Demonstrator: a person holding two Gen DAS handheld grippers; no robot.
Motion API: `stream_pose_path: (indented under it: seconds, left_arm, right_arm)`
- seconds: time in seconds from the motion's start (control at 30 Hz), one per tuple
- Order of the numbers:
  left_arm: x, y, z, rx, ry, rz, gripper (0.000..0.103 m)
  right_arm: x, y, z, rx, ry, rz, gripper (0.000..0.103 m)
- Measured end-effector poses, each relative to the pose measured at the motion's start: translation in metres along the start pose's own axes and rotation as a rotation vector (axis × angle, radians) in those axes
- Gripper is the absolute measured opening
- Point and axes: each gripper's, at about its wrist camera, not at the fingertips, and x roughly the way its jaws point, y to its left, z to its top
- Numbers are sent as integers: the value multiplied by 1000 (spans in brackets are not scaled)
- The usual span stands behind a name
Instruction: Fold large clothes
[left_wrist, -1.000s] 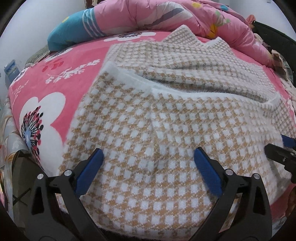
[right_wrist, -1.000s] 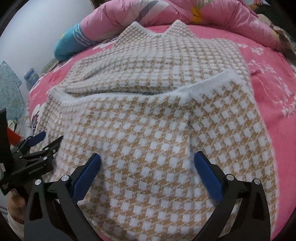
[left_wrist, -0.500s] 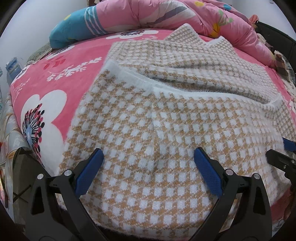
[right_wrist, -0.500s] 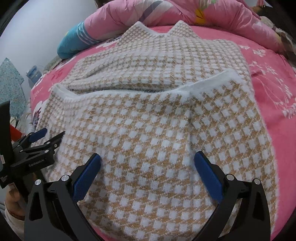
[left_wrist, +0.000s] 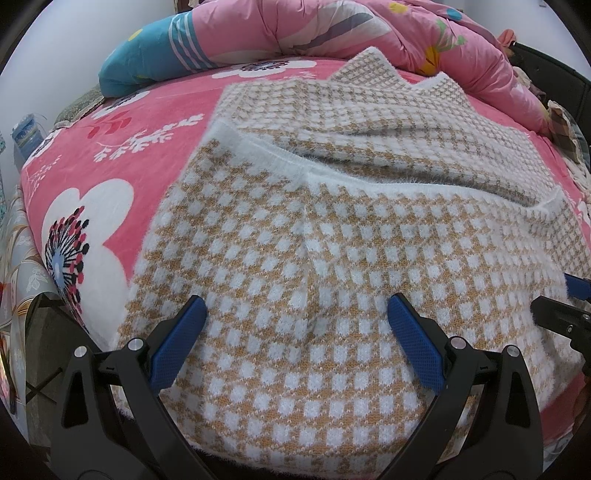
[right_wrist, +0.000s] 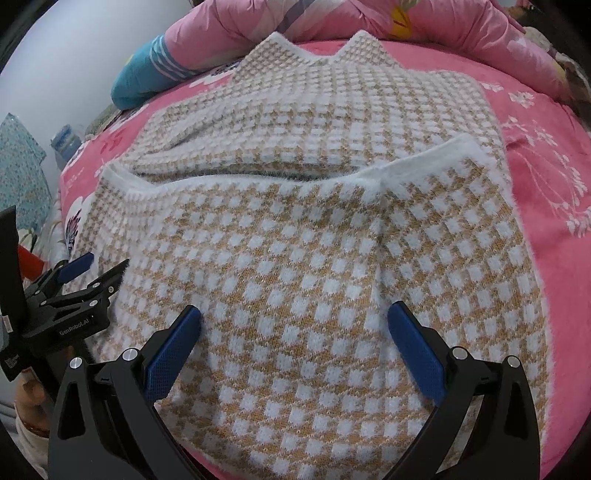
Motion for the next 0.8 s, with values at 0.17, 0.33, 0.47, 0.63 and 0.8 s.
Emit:
stream_pose_path:
  seconds: [0.17, 0.33, 0.47, 0.63, 0.8]
  left_arm:
    - [1, 1, 0, 0, 3, -1, 95]
    - [1, 0, 0, -3, 5, 1, 95]
    - [0, 1, 1, -3, 4, 0, 95]
    - [1, 1, 2, -7, 11, -1, 95]
    - [3, 0, 3, -6, 33, -3, 95]
  right_arm:
    - [0, -2, 1, 1, 4, 3, 98]
    - [1, -1, 2, -7, 13, 1, 98]
    - [2, 1, 5, -11, 28, -4, 98]
    - [0, 11, 14, -12, 71, -48, 98]
    - [-18, 29, 24, -48, -3, -28, 98]
